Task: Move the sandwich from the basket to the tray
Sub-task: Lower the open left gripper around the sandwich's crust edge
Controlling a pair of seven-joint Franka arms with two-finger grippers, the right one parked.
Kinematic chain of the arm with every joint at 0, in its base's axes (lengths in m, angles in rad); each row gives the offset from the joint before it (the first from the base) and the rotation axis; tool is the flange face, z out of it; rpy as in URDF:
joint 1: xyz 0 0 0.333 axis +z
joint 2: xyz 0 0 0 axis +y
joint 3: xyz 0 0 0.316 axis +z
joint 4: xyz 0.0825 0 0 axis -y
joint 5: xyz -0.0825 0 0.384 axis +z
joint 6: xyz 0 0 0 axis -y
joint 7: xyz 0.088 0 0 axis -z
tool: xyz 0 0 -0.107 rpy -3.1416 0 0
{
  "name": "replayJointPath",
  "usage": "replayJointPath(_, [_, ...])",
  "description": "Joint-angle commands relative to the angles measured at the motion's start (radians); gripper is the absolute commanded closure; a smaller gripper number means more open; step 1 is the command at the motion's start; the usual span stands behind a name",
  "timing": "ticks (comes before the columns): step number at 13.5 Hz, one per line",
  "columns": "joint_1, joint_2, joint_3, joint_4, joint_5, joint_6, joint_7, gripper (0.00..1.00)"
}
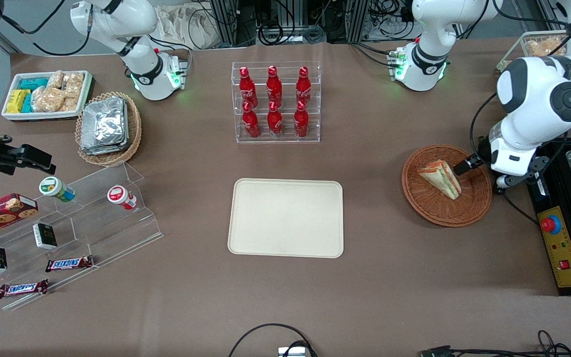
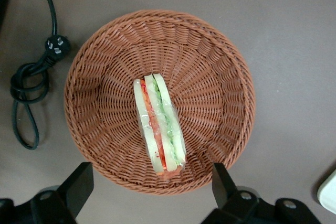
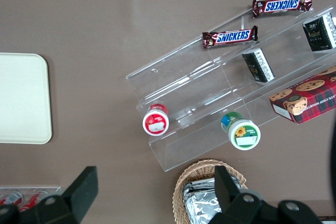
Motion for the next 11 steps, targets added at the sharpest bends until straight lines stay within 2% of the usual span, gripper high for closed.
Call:
replayJointPath(1, [-0.009,-0.042,-0.003,-0.103,0.032,0.103,-0.078,0.0])
replayJointPath(5, [-0.009,-0.018,-0.048,-0.221,0.048,0.297,-0.167,0.0])
replayJointPath(11, [-0.009,0.034,-0.06,-0.292,0.048,0.452,-0.196,0.0])
